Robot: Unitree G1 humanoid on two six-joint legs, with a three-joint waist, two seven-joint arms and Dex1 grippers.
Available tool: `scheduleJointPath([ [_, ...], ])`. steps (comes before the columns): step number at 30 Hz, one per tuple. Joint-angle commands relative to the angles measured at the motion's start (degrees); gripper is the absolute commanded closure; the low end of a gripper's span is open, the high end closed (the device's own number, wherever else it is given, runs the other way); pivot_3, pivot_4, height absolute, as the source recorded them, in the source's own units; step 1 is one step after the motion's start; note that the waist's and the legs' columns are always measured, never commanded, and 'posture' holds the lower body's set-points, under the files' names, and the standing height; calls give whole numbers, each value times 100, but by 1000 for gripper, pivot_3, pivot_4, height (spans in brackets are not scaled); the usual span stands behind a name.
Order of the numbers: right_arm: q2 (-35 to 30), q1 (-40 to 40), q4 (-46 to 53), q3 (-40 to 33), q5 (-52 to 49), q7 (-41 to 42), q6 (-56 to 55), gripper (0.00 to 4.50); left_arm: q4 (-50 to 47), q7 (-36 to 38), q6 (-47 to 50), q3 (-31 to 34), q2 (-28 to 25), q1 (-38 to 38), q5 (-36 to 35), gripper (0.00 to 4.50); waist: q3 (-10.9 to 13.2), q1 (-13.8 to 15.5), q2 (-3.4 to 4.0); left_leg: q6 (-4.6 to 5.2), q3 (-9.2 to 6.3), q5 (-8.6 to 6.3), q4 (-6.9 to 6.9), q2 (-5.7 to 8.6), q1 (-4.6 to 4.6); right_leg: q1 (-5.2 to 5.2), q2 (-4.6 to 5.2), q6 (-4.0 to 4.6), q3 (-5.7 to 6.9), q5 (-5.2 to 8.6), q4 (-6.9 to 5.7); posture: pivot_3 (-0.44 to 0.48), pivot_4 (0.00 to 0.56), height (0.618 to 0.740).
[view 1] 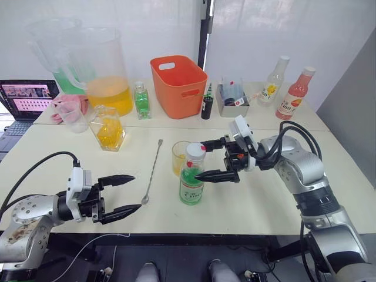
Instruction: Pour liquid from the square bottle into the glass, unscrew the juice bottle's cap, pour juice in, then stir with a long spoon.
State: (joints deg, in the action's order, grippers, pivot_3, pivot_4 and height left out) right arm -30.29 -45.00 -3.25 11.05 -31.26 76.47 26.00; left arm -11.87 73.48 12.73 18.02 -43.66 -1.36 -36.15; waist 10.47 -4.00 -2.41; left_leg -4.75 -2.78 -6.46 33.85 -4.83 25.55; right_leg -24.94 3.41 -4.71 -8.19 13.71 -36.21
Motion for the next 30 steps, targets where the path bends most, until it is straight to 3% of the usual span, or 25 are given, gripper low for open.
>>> scheduleJointPath([
  [1, 106, -166, -19, -22, 73, 119, -147, 879, -202, -70, -43, 138, -29, -37, -104, 0, 0, -1, 0, 0, 0, 0, 0, 0, 0, -2, 0, 0, 0, 0, -1, 0, 150, 740],
  [7, 147, -106, -64, -79, 179, 193, -207, 2923, -152, -105, -68, 107, -45, 18, -85, 0, 0, 4, 1, 0, 1, 0, 0, 0, 0, -1, 0, 0, 0, 0, 0, 0, 150, 740],
  [9, 133, -64, -1, -115, 181, 177, -231, 3274, -133, -94, -79, 97, -46, 32, -79, 0, 0, 5, 1, 0, 1, 0, 0, 0, 0, -1, 0, 0, 0, 0, 0, 0, 150, 740],
  [16, -88, 372, 997, -448, -55, -313, 120, 3282, 19, 19, -44, -99, -27, 299, -84, 0, 0, 25, 1, 0, 1, 0, 0, 0, 3, -1, 0, 0, 0, 1, 2, 0, 150, 740],
  [23, -92, 1084, 2791, -958, -561, -2222, 1612, 3282, 428, 212, -92, -489, 62, 780, 4, 0, 0, 8, 0, 0, 2, 0, 0, 1, 3, -6, 0, 0, -2, 0, -2, 0, 150, 740],
  [30, 353, 1735, 4111, -1256, -916, -4055, 2577, 3282, 1034, 517, -213, -910, 222, 1455, 152, 0, 0, 13, 0, 0, 1, 0, 3, 1, 6, -6, 0, 0, -3, 0, -1, 0, 150, 740],
])
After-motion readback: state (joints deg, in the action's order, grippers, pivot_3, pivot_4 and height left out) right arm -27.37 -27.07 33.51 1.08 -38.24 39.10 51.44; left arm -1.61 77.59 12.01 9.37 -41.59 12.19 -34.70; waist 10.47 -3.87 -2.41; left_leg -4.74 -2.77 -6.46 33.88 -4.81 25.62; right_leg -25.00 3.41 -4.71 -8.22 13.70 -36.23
